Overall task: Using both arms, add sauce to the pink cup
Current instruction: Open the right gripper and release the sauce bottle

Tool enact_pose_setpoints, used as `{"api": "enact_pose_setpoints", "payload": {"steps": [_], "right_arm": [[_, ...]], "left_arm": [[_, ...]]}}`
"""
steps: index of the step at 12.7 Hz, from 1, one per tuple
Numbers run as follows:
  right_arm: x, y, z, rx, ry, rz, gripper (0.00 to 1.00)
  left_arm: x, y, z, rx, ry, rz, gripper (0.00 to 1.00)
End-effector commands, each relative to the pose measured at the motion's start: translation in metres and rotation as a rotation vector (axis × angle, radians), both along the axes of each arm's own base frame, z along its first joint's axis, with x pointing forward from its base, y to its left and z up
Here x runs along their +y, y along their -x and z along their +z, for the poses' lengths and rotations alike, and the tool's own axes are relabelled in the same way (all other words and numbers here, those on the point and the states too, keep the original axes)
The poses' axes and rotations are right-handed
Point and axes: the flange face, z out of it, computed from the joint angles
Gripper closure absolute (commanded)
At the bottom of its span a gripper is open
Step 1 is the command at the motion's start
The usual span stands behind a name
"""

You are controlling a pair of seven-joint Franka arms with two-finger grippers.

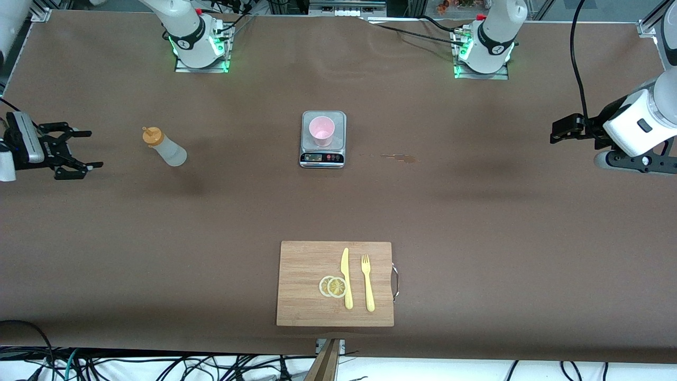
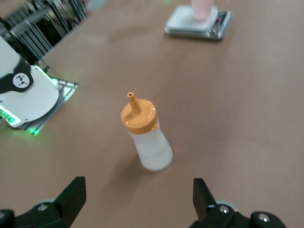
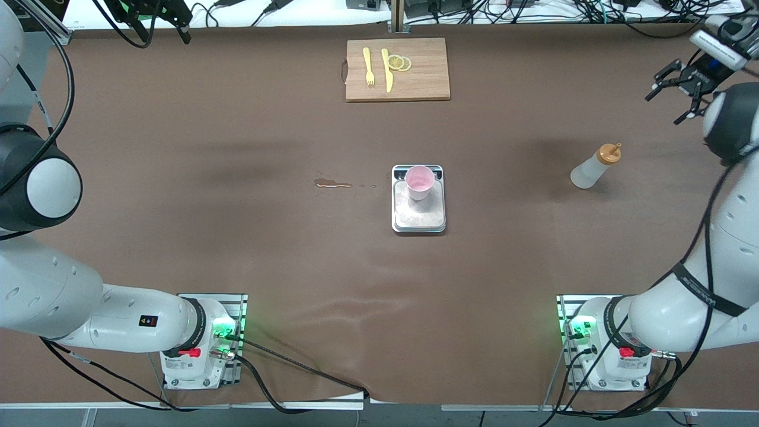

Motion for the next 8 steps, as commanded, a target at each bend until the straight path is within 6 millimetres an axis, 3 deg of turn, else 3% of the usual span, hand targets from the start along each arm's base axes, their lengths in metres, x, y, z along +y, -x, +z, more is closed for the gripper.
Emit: {"api": "enact_pose_setpoints", "payload": {"steps": [1, 2, 5, 8], "right_arm": [[0.025, 0.016, 0.037, 0.010, 0.130, -0.139, 0.00], [0.039, 0.012, 0.046, 0.036, 0.168, -0.185, 0.00], [0.080, 0.011, 0.101, 0.054, 0.365, -0.415, 0.00], [0.112, 0.005, 0.133, 0.056, 0.448, -0.610, 0.00]], "left_arm": [[-0.001, -0.003, 0.005, 0.005, -0.009, -0.022, 0.00], [-0.001, -0.003, 0.005, 0.005, -0.009, -0.022, 0.00], [-0.001, -0.003, 0.005, 0.004, -0.007, -0.022, 0.00], [-0.001, -0.003, 0.005, 0.004, -0.007, -0.022, 0.00]]}}
